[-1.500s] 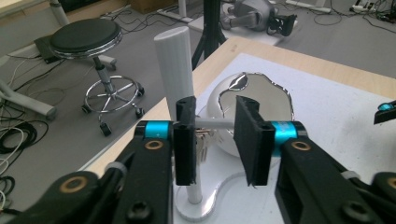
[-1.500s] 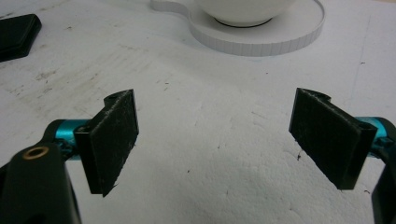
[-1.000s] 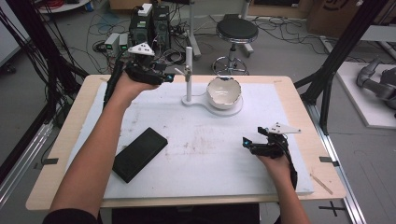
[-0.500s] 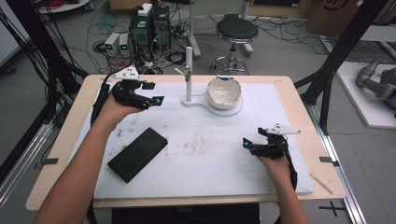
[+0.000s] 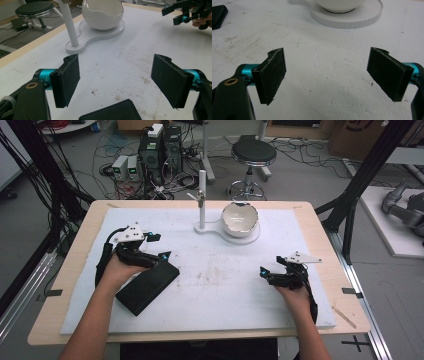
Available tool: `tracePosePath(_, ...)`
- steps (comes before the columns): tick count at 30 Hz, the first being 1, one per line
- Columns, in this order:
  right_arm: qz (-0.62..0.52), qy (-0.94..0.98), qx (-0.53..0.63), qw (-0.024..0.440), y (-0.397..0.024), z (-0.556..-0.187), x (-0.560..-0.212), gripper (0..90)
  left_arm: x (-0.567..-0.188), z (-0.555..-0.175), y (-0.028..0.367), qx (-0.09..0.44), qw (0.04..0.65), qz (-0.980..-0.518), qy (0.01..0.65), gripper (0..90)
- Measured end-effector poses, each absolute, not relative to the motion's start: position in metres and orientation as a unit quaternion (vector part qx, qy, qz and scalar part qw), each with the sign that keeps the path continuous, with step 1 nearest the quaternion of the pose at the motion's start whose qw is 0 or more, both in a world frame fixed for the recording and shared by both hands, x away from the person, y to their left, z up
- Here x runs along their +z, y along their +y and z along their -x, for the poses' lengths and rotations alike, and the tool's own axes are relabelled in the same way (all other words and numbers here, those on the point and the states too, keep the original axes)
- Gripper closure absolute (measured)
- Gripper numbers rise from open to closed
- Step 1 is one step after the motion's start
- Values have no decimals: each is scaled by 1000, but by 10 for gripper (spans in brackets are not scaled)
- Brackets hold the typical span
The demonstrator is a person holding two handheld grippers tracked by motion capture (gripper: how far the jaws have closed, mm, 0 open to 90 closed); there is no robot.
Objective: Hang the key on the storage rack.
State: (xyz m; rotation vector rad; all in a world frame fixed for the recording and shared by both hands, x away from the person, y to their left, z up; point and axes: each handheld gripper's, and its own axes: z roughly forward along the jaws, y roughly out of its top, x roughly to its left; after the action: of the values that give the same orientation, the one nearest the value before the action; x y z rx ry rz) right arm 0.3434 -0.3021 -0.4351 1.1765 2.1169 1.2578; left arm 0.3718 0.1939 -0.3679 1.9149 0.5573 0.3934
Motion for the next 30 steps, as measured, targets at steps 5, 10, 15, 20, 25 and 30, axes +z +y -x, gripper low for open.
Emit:
tracePosePath(5,-422,760,450,205,-302,-343,-435,159,-374,-365,197,164,532,-796,237,222)
tracePosePath(10,-423,761,446,206,-302,-344,-436,159,-388,-361,199,143,534,-796,244,222)
tracePosePath(15,-422,762,446,206,-302,-344,-436,159,-392,-358,204,144,538,-792,248,218)
tracePosePath(20,-419,763,446,208,-303,-346,-436,159,-394,-358,213,144,546,-783,260,215)
tracePosePath(25,-423,761,446,207,-302,-346,-437,159,-394,-361,218,141,553,-777,265,211)
tracePosePath(30,-425,765,439,205,-301,-346,-438,159,-395,-362,221,137,550,-780,266,211)
